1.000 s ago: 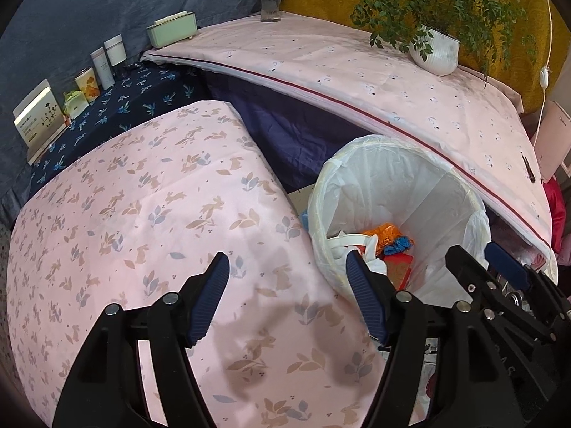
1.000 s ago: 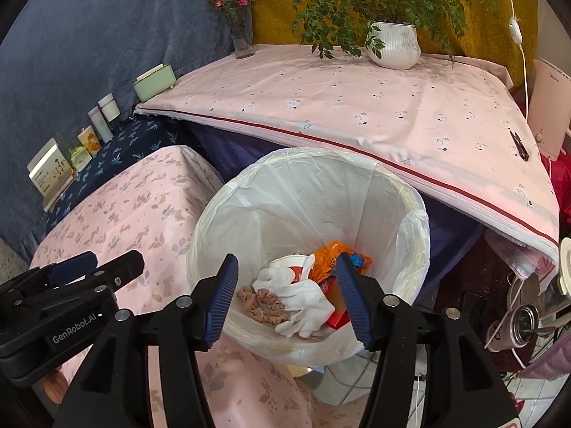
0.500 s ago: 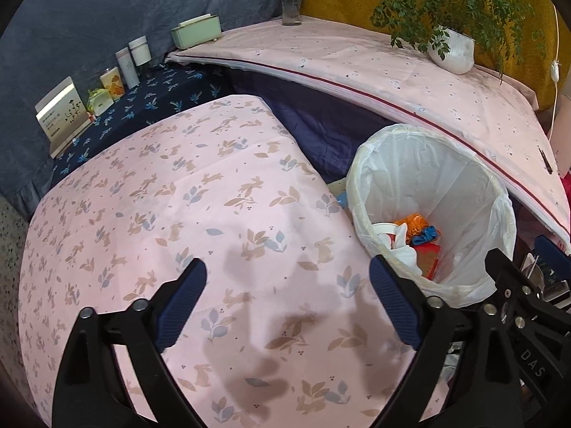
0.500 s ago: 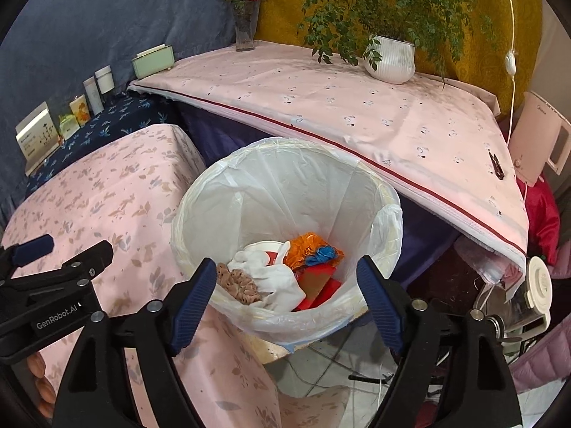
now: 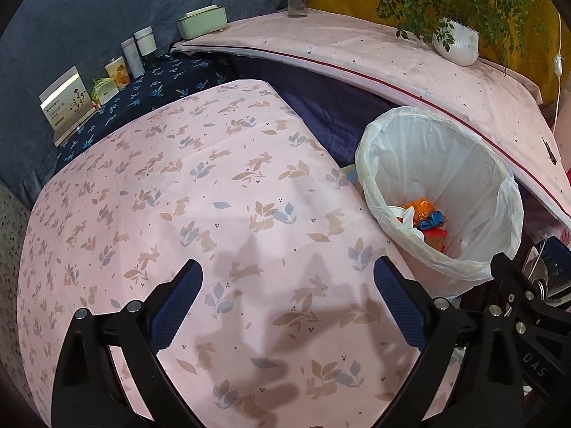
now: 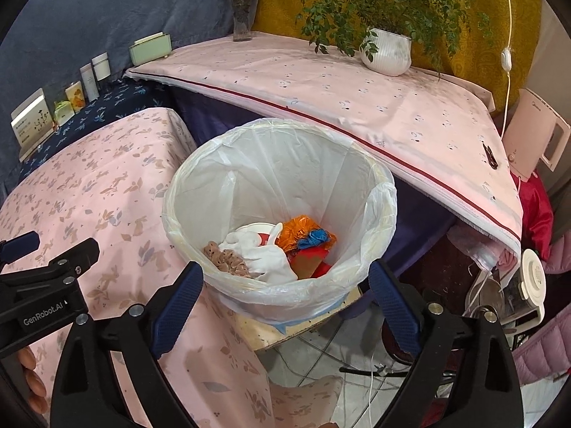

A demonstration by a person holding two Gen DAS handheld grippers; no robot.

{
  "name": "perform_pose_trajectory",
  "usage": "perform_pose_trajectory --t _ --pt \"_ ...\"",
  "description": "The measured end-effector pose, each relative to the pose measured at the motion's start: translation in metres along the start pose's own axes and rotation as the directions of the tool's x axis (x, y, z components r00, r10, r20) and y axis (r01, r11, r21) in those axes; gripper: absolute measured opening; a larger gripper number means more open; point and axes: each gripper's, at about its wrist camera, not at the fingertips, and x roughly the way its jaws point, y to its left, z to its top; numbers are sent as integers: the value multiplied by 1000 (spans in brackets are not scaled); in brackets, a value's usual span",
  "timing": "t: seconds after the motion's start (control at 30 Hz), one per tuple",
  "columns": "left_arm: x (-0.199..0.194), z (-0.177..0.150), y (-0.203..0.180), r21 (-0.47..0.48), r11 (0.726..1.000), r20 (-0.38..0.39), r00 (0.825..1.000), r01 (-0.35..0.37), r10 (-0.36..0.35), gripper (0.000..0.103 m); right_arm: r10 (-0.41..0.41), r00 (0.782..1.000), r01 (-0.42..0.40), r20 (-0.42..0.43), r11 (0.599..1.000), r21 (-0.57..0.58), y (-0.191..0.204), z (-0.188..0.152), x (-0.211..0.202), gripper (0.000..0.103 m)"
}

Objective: Collect trash

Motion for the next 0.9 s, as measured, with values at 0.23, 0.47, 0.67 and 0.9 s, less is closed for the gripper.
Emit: perform_pose_trajectory --t 0.23,0.47,0.67,0.9 --pt "3 -6 -5 7 1000 -10 1000 -4 4 93 -7 1000 7 -13 1000 25 -7 -4 2 90" --pt "5 -8 -7 9 1000 -10 1000 -11 12 93 -13 1000 14 -22 999 45 -16 -7 3 90" --pt "5 -9 -10 7 1000 -7 1000 -10 10 93 -21 999 23 -41 998 50 -21 -8 5 90" --pt "5 -6 -18 22 1000 -7 1000 -18 18 93 -24 999 26 -38 998 53 -23 -7 4 90"
